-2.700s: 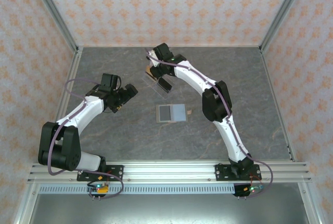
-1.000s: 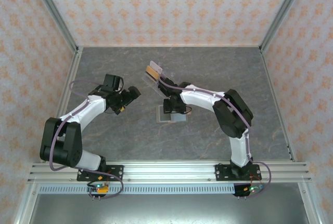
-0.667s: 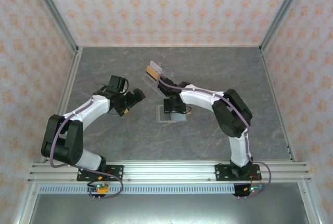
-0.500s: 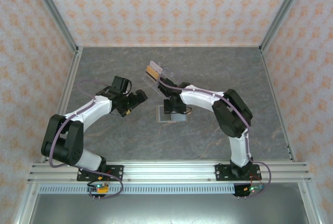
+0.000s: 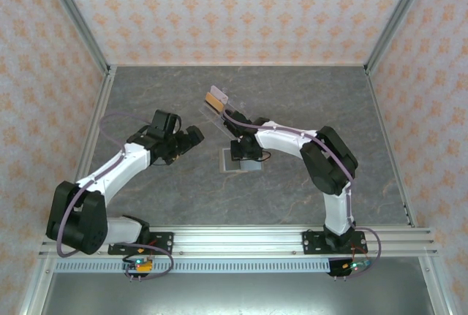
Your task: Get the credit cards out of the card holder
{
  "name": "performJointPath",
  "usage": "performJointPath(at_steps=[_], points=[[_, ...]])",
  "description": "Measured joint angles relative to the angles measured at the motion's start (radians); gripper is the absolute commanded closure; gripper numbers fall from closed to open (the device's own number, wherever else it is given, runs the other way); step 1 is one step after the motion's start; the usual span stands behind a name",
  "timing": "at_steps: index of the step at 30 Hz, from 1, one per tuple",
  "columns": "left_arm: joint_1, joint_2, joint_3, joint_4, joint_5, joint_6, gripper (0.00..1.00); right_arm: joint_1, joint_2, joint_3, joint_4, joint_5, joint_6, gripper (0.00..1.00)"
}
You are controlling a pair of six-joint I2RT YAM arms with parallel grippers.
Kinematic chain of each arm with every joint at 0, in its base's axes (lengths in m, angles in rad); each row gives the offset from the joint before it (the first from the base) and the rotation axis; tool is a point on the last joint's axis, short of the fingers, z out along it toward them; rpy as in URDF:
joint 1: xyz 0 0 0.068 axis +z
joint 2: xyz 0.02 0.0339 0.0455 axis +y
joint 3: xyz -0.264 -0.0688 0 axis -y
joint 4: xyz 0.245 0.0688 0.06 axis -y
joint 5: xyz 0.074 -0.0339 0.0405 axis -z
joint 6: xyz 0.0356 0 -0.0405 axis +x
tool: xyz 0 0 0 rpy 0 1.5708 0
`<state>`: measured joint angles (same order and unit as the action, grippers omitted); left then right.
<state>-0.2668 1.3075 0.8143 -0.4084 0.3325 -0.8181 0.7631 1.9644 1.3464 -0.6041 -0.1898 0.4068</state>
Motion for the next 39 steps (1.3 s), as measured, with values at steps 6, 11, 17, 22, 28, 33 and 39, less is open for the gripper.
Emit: performJointPath(at_steps=[6,11,17,22,28,33,39], points=[[0.000,-0.018,-0.012,-0.002,0.008,0.027,0.00,0.000,0.002,0.000,0.002,0.000,0.001,0.58],[-0.002,-0.018,-0.032,0.000,0.041,0.040,0.00,0.000,0.002,0.000,0.002,0.010,0.004,0.60],[-0.034,0.014,-0.032,0.037,0.085,0.051,0.00,0.000,0.002,0.000,0.003,0.011,0.004,0.63],[-0.078,0.066,-0.032,0.113,0.135,0.046,0.05,0.000,0.002,0.000,0.008,0.009,0.004,0.69],[-0.128,0.124,-0.032,0.190,0.177,0.024,0.31,0.000,0.003,0.000,0.009,0.008,0.005,0.73],[-0.147,0.174,-0.030,0.224,0.203,0.005,0.52,0.000,0.004,0.000,0.009,0.015,0.005,0.77],[-0.175,0.247,-0.022,0.264,0.215,-0.022,0.68,0.000,0.004,-0.003,0.011,0.015,0.016,0.77]])
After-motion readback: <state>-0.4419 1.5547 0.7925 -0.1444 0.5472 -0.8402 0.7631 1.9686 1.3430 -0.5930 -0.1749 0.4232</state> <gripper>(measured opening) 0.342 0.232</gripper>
